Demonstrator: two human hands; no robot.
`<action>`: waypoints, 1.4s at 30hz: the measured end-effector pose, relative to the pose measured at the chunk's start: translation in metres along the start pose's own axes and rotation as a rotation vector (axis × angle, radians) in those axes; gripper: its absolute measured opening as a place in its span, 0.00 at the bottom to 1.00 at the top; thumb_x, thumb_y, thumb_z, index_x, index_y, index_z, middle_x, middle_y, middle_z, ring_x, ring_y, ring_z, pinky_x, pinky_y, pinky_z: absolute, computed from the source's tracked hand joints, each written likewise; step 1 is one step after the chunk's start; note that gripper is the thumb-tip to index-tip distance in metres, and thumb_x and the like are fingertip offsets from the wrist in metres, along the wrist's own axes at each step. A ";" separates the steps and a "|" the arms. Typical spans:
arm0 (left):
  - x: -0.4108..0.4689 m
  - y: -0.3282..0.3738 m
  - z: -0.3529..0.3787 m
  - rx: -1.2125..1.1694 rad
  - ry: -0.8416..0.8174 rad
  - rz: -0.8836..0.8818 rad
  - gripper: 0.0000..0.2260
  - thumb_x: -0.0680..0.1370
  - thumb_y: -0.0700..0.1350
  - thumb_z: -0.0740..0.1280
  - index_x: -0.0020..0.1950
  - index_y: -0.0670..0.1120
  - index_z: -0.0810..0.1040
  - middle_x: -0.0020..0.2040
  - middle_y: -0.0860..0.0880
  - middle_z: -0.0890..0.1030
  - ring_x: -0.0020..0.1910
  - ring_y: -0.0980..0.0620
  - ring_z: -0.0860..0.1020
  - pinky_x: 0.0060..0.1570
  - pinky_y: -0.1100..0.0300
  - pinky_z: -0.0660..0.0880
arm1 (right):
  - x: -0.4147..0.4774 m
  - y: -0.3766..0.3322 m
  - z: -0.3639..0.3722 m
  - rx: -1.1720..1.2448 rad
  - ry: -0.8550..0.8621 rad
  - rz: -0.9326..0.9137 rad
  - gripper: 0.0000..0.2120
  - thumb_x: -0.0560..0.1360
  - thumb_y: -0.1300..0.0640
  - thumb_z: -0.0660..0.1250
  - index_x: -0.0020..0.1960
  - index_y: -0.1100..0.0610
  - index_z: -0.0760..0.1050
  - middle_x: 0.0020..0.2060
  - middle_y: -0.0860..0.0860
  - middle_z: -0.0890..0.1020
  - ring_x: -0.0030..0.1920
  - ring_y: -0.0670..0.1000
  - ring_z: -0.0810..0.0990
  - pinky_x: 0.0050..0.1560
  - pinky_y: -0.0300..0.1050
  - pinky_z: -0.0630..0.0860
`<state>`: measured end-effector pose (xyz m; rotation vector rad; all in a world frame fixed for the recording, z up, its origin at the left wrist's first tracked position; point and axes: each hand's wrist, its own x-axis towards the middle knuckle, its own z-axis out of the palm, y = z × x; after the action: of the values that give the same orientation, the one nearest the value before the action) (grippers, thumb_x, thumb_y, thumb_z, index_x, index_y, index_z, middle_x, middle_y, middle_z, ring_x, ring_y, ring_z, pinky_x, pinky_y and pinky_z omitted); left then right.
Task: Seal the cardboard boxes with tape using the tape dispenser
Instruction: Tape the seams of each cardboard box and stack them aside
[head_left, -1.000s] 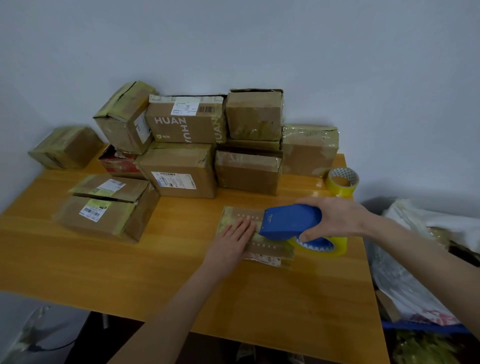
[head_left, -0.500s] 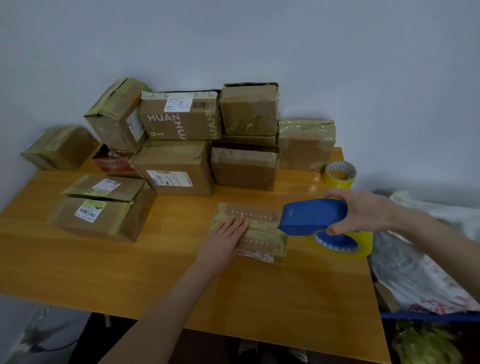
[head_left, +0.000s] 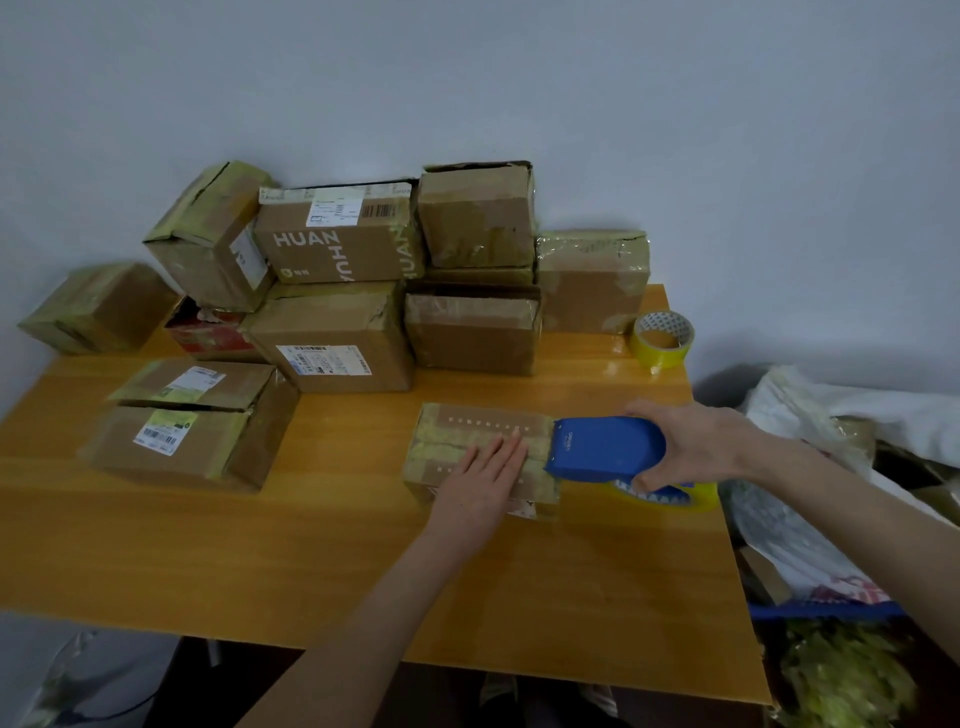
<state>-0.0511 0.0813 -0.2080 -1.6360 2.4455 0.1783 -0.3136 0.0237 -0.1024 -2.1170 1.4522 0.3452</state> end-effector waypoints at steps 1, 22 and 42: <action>0.000 -0.003 -0.001 0.009 0.003 -0.001 0.33 0.84 0.49 0.55 0.72 0.49 0.29 0.75 0.51 0.32 0.77 0.51 0.36 0.75 0.54 0.36 | -0.001 -0.002 0.001 0.002 -0.005 -0.014 0.39 0.67 0.38 0.73 0.72 0.41 0.59 0.57 0.42 0.77 0.56 0.48 0.77 0.54 0.48 0.77; -0.003 -0.022 -0.005 -0.022 -0.014 0.002 0.32 0.83 0.50 0.54 0.72 0.49 0.31 0.73 0.53 0.32 0.77 0.52 0.39 0.73 0.57 0.35 | 0.002 0.021 0.032 -0.035 -0.073 0.021 0.34 0.67 0.43 0.69 0.71 0.38 0.61 0.46 0.42 0.78 0.47 0.48 0.78 0.47 0.47 0.79; -0.007 -0.020 -0.008 -0.200 0.013 0.031 0.30 0.81 0.56 0.59 0.78 0.57 0.47 0.79 0.51 0.43 0.78 0.50 0.43 0.72 0.54 0.34 | 0.046 0.016 0.010 0.125 -0.155 0.074 0.31 0.55 0.36 0.70 0.56 0.47 0.77 0.46 0.51 0.83 0.46 0.51 0.81 0.45 0.50 0.78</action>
<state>-0.0311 0.0779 -0.1983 -1.6814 2.5348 0.4311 -0.3091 -0.0110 -0.1379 -1.8982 1.4265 0.4262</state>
